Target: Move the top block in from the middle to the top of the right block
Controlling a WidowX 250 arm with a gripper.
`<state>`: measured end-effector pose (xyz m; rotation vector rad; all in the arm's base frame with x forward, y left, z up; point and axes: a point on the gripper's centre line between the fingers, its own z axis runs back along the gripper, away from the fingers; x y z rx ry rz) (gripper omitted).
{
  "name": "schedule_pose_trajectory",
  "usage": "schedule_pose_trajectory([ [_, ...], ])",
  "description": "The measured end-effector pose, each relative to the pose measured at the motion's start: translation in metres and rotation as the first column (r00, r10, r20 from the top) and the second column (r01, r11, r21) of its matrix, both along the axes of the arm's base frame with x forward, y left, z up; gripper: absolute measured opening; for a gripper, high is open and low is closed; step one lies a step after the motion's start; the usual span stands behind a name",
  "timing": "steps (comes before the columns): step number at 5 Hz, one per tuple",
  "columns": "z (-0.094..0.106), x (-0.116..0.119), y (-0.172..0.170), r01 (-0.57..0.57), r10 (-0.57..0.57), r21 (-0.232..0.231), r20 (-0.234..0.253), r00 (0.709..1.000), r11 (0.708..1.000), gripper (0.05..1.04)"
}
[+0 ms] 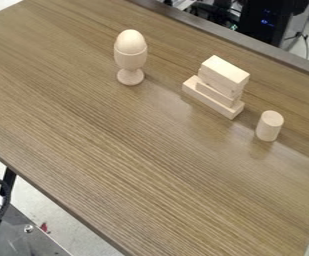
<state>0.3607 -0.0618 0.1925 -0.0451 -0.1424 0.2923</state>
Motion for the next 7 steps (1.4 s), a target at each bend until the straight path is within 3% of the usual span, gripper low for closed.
schedule_pose_trajectory([
  [1,-0.013,0.000,-0.001,0.002,-0.001,0.004,-0.040,0.999,1.000,1.001],
  [2,-0.023,0.003,-0.010,-0.078,0.076,-0.070,-0.029,0.997,0.995,1.001],
  [3,-0.036,0.006,-0.004,-0.211,0.210,-0.092,-0.026,0.977,0.973,1.001],
  [4,-0.052,0.003,0.004,-0.438,0.438,-0.099,-0.022,0.899,0.894,1.001],
  [5,-0.059,0.001,0.007,-0.653,0.651,-0.028,-0.060,0.757,0.757,1.001],
  [6,-0.076,-0.002,0.007,-0.790,0.788,0.047,-0.125,0.602,0.611,1.001],
  [7,-0.086,0.005,0.004,-0.797,0.797,0.079,-0.149,0.585,0.599,1.001],
])
